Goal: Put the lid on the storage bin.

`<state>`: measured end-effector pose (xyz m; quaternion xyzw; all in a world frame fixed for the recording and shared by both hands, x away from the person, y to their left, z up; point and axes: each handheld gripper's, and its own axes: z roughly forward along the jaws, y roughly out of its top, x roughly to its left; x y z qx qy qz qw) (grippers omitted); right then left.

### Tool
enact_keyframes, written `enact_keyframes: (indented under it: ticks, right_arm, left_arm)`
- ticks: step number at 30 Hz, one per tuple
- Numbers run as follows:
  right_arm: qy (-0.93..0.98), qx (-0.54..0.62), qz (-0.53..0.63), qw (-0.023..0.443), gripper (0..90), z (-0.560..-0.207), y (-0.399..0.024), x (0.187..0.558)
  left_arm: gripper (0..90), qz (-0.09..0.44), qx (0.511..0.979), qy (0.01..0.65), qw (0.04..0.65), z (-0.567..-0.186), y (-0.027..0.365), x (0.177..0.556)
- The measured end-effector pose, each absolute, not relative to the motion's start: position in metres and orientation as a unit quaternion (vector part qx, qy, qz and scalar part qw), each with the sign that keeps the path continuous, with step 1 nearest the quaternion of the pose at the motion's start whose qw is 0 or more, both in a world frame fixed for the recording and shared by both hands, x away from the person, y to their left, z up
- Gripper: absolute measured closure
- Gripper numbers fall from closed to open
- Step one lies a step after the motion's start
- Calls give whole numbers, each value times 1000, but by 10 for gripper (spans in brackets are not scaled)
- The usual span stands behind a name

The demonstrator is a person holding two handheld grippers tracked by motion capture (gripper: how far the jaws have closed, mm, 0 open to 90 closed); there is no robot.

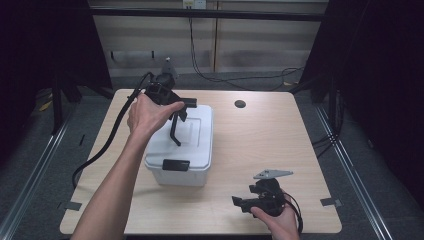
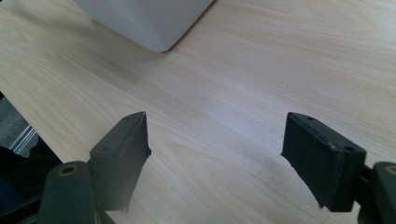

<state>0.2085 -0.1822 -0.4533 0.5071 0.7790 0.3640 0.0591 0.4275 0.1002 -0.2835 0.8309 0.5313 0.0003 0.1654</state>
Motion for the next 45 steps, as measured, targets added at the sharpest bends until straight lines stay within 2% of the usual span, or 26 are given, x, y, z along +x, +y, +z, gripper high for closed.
enact_keyframes:
  ticks: [1, 3, 6, 8, 15, 28, 37, 42, 45]
  right_arm:
    - [779, 507, 364, 59, 224, -453, -182, 209]
    - [778, 509, 363, 58, 224, -453, -182, 208]
    - [778, 509, 363, 59, 224, -453, -182, 208]
    - [779, 507, 364, 60, 224, -454, -182, 209]
    - [779, 509, 363, 57, 224, -454, -182, 210]
    - [777, 512, 362, 58, 224, -455, -182, 211]
    - [777, 513, 361, 60, 224, -455, -182, 210]
    - [776, 513, 362, 61, 224, -455, -183, 211]
    - [775, 515, 361, 60, 224, -455, -183, 211]
  left_arm:
    - [236, 0, 835, 525, 162, -283, 101, 428]
    - [241, 8, 842, 512, 170, -282, 103, 425]
    - [189, 6, 852, 489, 186, -280, 109, 422]
    - [199, 0, 850, 483, 208, -281, 116, 421]
    - [189, -6, 850, 480, 215, -294, 147, 419]
    - [219, 49, 847, 455, 271, -310, 207, 399]
    - [226, 33, 821, 478, 309, -331, 239, 387]
    - [212, 45, 811, 483, 326, -343, 254, 375]
    - [306, 60, 815, 482, 315, -347, 260, 368]
